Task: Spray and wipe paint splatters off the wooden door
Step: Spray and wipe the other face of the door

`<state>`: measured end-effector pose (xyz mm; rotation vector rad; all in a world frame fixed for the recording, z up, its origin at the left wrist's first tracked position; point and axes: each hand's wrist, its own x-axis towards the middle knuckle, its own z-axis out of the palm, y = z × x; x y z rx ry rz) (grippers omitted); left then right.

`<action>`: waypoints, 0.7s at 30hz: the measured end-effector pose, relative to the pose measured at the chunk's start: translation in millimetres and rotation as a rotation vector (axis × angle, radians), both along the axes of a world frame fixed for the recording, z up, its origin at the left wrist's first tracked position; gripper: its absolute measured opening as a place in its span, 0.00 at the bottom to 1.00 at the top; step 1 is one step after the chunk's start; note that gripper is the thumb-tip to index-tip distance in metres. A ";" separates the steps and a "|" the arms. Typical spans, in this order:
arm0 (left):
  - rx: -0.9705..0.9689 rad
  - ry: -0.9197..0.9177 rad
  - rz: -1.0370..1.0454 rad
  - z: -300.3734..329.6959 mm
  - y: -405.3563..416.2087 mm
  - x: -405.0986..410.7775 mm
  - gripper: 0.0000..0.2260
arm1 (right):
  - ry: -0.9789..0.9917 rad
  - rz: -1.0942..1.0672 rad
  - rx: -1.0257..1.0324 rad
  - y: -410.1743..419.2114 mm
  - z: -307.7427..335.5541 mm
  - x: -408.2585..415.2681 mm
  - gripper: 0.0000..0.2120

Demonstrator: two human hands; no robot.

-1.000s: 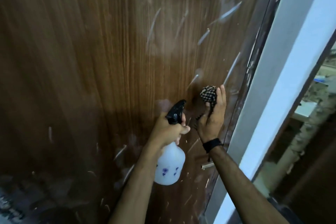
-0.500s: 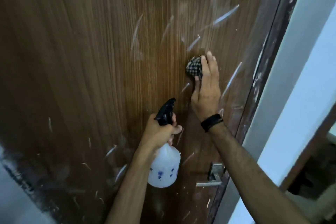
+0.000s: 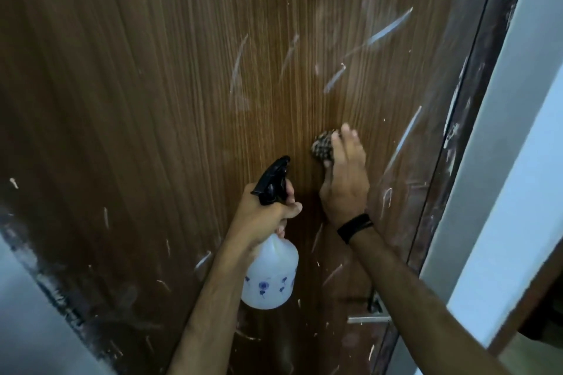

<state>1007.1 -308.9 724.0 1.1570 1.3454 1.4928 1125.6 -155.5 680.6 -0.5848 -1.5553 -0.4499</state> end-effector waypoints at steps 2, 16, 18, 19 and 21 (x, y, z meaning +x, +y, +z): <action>0.024 0.019 -0.003 7.7 -0.1 -6.9 0.10 | 0.077 0.030 0.003 0.1 43.1 -7.3 0.24; 0.130 0.078 -0.008 57.4 -14.1 -54.9 0.09 | 0.044 0.040 -0.002 -13.9 90.7 -49.1 0.28; 0.133 0.086 -0.005 71.7 -14.1 -60.6 0.09 | 0.161 0.051 -0.019 -13.2 137.1 -51.7 0.25; 0.142 0.086 -0.003 78.7 -14.4 -62.8 0.09 | 0.162 0.049 -0.012 -14.4 156.8 -54.9 0.24; 0.166 0.082 0.002 91.2 -16.1 -67.5 0.09 | 0.079 0.040 0.018 -19.8 180.5 -67.5 0.25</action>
